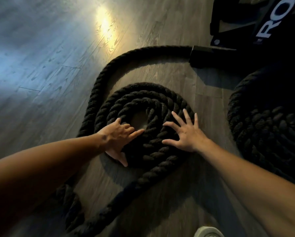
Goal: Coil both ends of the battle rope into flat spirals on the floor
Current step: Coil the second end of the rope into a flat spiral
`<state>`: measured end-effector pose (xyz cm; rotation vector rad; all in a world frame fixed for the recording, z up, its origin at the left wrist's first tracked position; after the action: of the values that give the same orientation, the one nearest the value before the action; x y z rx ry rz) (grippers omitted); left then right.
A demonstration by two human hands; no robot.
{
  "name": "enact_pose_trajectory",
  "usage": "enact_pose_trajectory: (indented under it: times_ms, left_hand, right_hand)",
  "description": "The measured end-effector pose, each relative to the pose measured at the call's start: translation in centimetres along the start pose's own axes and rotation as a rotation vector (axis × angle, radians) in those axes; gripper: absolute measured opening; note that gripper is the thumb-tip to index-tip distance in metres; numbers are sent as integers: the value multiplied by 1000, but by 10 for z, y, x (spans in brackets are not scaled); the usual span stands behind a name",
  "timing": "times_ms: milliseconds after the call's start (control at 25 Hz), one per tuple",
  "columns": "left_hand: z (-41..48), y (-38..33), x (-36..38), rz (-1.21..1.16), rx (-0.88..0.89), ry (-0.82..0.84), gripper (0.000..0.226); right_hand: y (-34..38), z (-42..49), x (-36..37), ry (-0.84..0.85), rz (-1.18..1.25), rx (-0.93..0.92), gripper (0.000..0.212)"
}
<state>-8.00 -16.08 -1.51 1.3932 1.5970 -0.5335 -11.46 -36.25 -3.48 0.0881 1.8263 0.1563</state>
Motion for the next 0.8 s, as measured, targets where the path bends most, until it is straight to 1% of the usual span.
enact_pose_trajectory:
  times_ms: [80,160,240,280,320,360,400,480,520,600,680,800]
  left_hand:
    - [5,-17,-10,-87,-155,-36,150]
    - [12,-43,-12,-238,-337,-41,153]
    - [15,-71,-8,-393,-445,-17,158]
    - [14,-80,-6,-440,-450,-18,158]
    - [11,-84,-4,-454,-419,-44,156]
    - [6,-82,-4,-447,-351,-88,152]
    - [-1,-75,-3,-428,-257,-135,146]
    - [-24,-50,1,-340,-49,-205,133]
    - [-37,-35,7,-275,31,-206,127]
    - [-52,-6,24,-173,113,-116,125]
    - [-52,4,38,-124,162,3,133]
    - [-38,-7,39,-30,165,38,142]
  right_hand:
    - [-30,15,-15,32,-24,58,81]
    - [-53,19,-19,47,79,216,71]
    - [-38,12,-5,-6,185,322,62]
    - [-22,1,4,-79,218,361,60]
    - [-7,-17,10,-179,248,402,58]
    - [4,-39,17,-267,275,452,57]
    - [10,-62,25,-320,309,509,58]
    - [17,-100,46,-326,351,578,66]
    - [22,-114,55,-310,353,578,69]
    - [31,-127,62,-306,407,537,72]
    - [31,-125,60,-321,493,502,73]
    - [16,-106,50,-304,537,445,73]
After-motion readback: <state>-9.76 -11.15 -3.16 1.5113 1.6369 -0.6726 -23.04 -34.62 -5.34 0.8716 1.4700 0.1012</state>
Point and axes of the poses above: each hand's wrist, its own z-axis towards the middle knuckle, its own x-axis out of the palm, y = z × x, the point moved 10 cm from there along z, towards the middle knuckle, and after that the axes turned 3 degrees about z, right-handed, at the moved point
